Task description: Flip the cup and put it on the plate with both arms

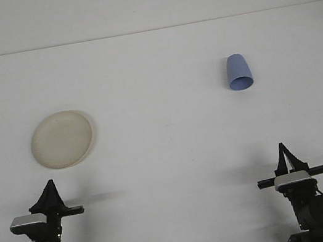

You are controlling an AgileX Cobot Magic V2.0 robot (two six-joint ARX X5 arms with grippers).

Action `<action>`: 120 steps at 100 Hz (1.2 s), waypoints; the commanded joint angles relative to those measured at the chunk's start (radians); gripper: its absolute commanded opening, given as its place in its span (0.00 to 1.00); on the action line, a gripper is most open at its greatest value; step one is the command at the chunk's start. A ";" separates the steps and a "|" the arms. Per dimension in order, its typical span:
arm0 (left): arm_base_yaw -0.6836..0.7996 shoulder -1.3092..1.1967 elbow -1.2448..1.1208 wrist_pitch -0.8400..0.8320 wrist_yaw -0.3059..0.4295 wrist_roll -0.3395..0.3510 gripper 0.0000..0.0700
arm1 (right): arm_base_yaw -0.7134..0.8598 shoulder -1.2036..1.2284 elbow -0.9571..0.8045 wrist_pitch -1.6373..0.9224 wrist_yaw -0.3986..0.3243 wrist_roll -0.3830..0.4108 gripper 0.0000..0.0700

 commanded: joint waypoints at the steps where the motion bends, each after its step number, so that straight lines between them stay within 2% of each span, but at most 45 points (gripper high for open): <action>1: 0.001 -0.001 -0.020 0.011 0.000 -0.006 0.02 | -0.002 0.000 -0.002 0.011 0.000 -0.004 0.01; 14: 0.001 -0.001 -0.020 0.011 0.000 -0.006 0.02 | -0.002 0.000 -0.002 0.011 0.000 -0.002 0.01; 23: 0.001 -0.001 -0.020 0.011 0.000 -0.006 0.02 | -0.002 0.000 -0.002 0.015 -0.011 0.041 0.01; 32: 0.001 -0.001 -0.020 0.011 0.000 -0.006 0.02 | -0.002 0.000 -0.002 0.015 -0.031 0.169 0.01; 47: 0.001 -0.001 -0.020 0.011 0.000 -0.006 0.02 | -0.002 0.000 -0.002 0.032 -0.019 0.441 0.00; 55: 0.001 -0.001 -0.020 0.011 0.000 -0.005 0.02 | -0.004 0.000 0.008 0.055 -0.019 0.519 0.00; 76: 0.001 -0.001 -0.020 0.011 0.000 -0.005 0.02 | -0.004 0.105 0.175 0.012 -0.018 0.534 0.00; 87: 0.001 -0.001 -0.020 0.011 0.000 -0.005 0.02 | -0.004 0.248 0.319 -0.047 -0.001 0.490 0.00; 91: 0.001 -0.001 -0.020 0.011 0.000 -0.005 0.02 | -0.004 0.303 0.363 -0.056 -0.002 0.460 0.05; 93: 0.001 -0.001 -0.020 0.011 0.000 -0.006 0.02 | -0.004 0.337 0.390 -0.057 -0.002 0.441 0.12; 99: 0.001 -0.001 -0.020 0.011 0.000 -0.006 0.02 | -0.004 0.413 0.443 -0.057 -0.002 0.407 0.39; 101: 0.001 -0.001 -0.020 0.011 0.000 -0.006 0.02 | -0.004 0.446 0.463 -0.056 -0.002 0.396 0.53; 104: 0.001 -0.001 -0.020 0.011 0.000 -0.005 0.02 | -0.004 0.484 0.488 -0.054 -0.002 0.382 0.68; 107: 0.001 -0.001 -0.020 0.011 0.000 -0.005 0.02 | -0.004 0.524 0.509 -0.051 -0.002 0.370 0.78; 109: 0.001 -0.001 -0.020 0.011 0.000 -0.005 0.02 | -0.004 0.550 0.521 -0.047 -0.003 0.362 0.80; 120: 0.001 -0.001 -0.020 0.011 0.000 -0.005 0.02 | -0.004 0.690 0.554 0.019 -0.025 0.324 0.80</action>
